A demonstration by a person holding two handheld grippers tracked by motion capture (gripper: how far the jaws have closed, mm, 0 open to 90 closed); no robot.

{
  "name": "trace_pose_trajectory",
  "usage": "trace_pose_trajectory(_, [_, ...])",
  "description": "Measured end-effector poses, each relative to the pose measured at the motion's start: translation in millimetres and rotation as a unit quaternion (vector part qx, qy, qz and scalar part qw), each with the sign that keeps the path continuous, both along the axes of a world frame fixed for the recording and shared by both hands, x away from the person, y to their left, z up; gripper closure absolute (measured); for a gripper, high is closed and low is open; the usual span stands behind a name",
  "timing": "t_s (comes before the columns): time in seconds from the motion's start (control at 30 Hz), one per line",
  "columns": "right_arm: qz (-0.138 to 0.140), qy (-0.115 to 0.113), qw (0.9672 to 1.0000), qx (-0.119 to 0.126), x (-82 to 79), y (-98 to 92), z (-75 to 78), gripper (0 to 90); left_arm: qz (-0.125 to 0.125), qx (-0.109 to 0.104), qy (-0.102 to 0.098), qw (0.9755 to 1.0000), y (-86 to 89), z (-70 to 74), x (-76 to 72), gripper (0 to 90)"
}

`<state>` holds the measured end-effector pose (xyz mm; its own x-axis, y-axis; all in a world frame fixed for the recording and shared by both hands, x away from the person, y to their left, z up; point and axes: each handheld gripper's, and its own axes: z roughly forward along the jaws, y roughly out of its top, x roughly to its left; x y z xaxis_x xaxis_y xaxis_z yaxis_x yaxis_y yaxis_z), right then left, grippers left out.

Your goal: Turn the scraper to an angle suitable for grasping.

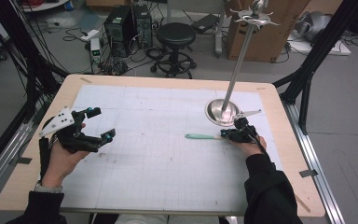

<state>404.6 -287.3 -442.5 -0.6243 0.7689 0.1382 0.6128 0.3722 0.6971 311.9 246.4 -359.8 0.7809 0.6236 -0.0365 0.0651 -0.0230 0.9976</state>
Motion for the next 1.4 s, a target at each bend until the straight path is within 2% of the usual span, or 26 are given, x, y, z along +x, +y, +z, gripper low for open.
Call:
trace_pose_trajectory(0.23, [0.003,0.011,0.9999,0.006,-10.0,-2.6,0.2,90.0,0.003,0.000,0.002,1.0000,1.4,-0.6,-0.6,1.7])
trace_pose_trajectory(0.47, [0.026,0.019,0.9988,-0.038,-27.3,4.4,7.2,90.0,0.004,0.002,0.001,1.0000,1.7,-0.6,-1.8,1.7])
trace_pose_trajectory(0.53, [0.028,0.020,0.9987,-0.039,-30.1,4.7,7.3,90.0,0.005,0.001,0.001,1.0000,1.8,-0.5,-1.8,1.7])
trace_pose_trajectory(0.63, [0.028,0.023,0.9993,-0.009,-40.3,-0.5,3.1,90.0,0.003,0.004,0.002,1.0000,1.2,-0.8,-1.8,1.7])
trace_pose_trajectory(0.7, [0.027,0.021,0.9994,-0.003,-42.6,-1.7,2.2,90.0,0.002,0.006,0.002,1.0000,0.8,-1.0,-1.7,1.7])
trace_pose_trajectory(0.93, [0.031,0.023,0.9993,-0.003,-48.8,-1.5,2.5,90.0,0.004,0.003,0.002,1.0000,0.9,-0.7,-2.1,1.7])
trace_pose_trajectory(1.13, [0.035,0.020,0.9992,0.001,-60.7,-1.4,1.2,90.0,0.002,0.006,0.002,1.0000,0.3,-0.8,-2.3,1.7])
trace_pose_trajectory(1.2, [0.045,0.012,0.9988,-0.012,-62.0,-0.3,2.6,90.0,0.001,0.005,0.002,1.0000,-0.5,-0.9,-2.6,1.7])
trace_pose_trajectory(1.23, [0.056,0.001,0.9982,-0.019,-63.2,1.9,4.9,90.0,0.000,0.005,0.001,1.0000,-0.5,-0.8,-2.7,1.7])
trace_pose_trajectory(1.27, [0.059,-0.008,0.9982,-0.012,-63.9,1.7,7.0,90.0,0.000,0.006,0.001,1.0000,-0.2,-0.6,-2.6,1.7])
trace_pose_trajectory(1.3, [0.059,-0.008,0.9982,-0.012,-63.9,1.7,7.0,90.0,0.000,0.005,0.000,1.0000,0.2,-0.4,-2.5,1.7])
trace_pose_trajectory(1.33, [0.055,-0.030,0.9980,0.008,-66.6,-0.8,15.1,90.0,0.002,0.004,0.001,1.0000,0.6,-0.6,-2.1,1.7])
trace_pose_trajectory(1.4, [0.053,-0.043,0.9975,0.018,-69.1,-3.3,21.9,89.7,0.002,0.003,0.001,1.0000,0.6,-0.8,-1.8,1.7])
